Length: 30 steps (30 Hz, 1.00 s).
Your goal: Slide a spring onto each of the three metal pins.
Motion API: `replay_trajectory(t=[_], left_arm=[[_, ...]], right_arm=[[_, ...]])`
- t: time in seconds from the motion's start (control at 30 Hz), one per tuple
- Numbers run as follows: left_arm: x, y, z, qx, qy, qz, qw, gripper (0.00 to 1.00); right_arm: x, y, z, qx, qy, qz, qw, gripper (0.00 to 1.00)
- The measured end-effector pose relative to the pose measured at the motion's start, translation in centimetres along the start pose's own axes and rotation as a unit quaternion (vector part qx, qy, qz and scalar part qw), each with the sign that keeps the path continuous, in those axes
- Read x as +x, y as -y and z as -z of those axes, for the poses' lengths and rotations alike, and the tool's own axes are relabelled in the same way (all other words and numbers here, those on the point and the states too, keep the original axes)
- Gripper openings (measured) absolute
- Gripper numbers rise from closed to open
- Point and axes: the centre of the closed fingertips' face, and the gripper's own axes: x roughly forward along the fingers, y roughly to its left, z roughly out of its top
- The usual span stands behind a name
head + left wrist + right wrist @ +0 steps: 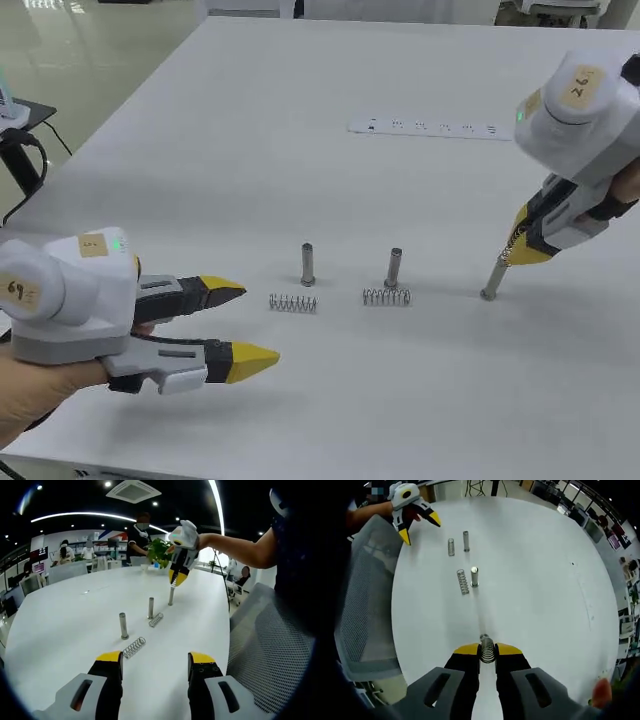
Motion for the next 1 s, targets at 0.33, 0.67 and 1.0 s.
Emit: replay_trajectory(t=[0.33, 0.67, 1.0], left_arm=[[0.1, -0.1, 0.1, 0.001, -0.003, 0.001, 1.0000, 0.45], [0.1, -0.1, 0.2, 0.001, -0.004, 0.001, 1.0000, 0.44], [0.1, -0.1, 0.2, 0.001, -0.005, 0.002, 1.0000, 0.44]], right_arm=[[1.7, 0.0, 0.1, 0.003, -0.012, -0.015, 0.9998, 0.09], [3.7, -0.2, 0.3, 0.005, -0.022, -0.020, 0.9995, 0.09], [5.2, -0.7, 0.1, 0.011, -0.022, -0.023, 0.9994, 0.09]])
